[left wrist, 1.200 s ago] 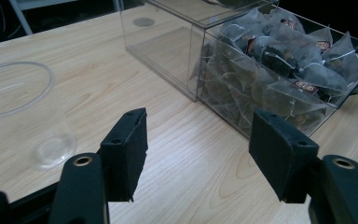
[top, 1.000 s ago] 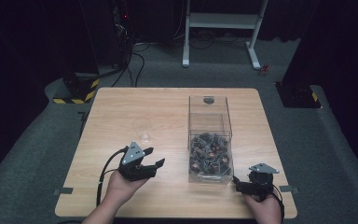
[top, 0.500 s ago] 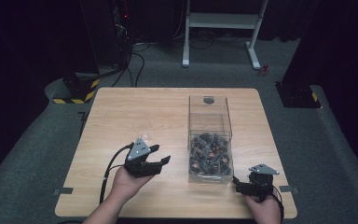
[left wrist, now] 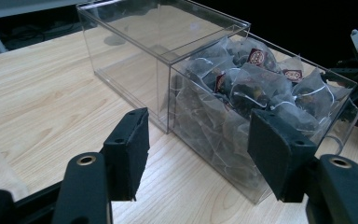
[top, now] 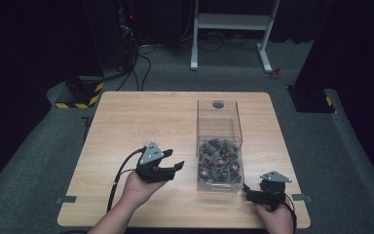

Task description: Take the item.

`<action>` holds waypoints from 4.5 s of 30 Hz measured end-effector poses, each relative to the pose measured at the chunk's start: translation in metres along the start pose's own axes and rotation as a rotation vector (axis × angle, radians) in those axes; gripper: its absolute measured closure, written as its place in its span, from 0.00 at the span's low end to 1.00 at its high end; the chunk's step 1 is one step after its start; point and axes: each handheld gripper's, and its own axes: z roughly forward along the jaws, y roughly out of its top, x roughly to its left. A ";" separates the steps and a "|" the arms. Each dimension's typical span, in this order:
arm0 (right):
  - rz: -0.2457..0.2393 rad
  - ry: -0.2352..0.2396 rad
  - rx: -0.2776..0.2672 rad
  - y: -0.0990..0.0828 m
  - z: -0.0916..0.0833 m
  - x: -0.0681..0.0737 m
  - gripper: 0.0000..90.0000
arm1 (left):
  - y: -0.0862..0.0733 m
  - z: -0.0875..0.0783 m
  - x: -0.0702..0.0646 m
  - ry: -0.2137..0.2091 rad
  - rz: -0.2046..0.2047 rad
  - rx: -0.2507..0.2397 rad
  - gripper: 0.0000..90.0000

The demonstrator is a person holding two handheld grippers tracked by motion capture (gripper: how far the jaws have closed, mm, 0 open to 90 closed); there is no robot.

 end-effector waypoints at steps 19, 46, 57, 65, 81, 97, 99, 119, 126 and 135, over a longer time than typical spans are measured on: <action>-0.007 0.002 -0.002 0.000 0.000 0.000 0.09 | 0.011 0.017 -0.011 -0.031 0.012 0.005 0.44; -0.005 0.004 -0.001 0.000 0.000 0.000 0.09 | 0.021 0.045 -0.022 -0.070 0.023 0.031 0.41; -0.006 0.006 -0.001 0.000 0.000 0.000 0.09 | 0.024 0.063 -0.027 -0.087 0.030 0.050 0.39; -0.005 0.009 0.001 0.000 0.000 0.001 0.09 | 0.024 0.071 -0.029 -0.104 0.020 0.052 0.39; -0.007 0.011 0.001 0.000 0.000 0.001 0.09 | 0.022 0.085 -0.030 -0.140 -0.005 0.059 0.53; -0.012 0.014 0.000 0.000 0.000 0.001 0.09 | 0.015 0.079 -0.034 -0.170 0.019 0.028 0.86; -0.012 0.014 0.000 0.000 0.000 0.001 0.09 | 0.015 0.078 -0.035 -0.178 0.024 0.025 0.90; -0.012 0.015 0.000 0.000 0.000 0.001 0.09 | 0.011 0.063 -0.029 -0.177 -0.006 -0.063 1.00; -0.013 0.015 0.000 0.000 0.000 0.001 0.09 | 0.014 0.057 -0.029 -0.177 -0.013 -0.092 1.00; -0.012 0.015 0.000 0.000 0.000 0.001 0.09 | 0.018 0.049 -0.026 -0.167 -0.023 -0.127 1.00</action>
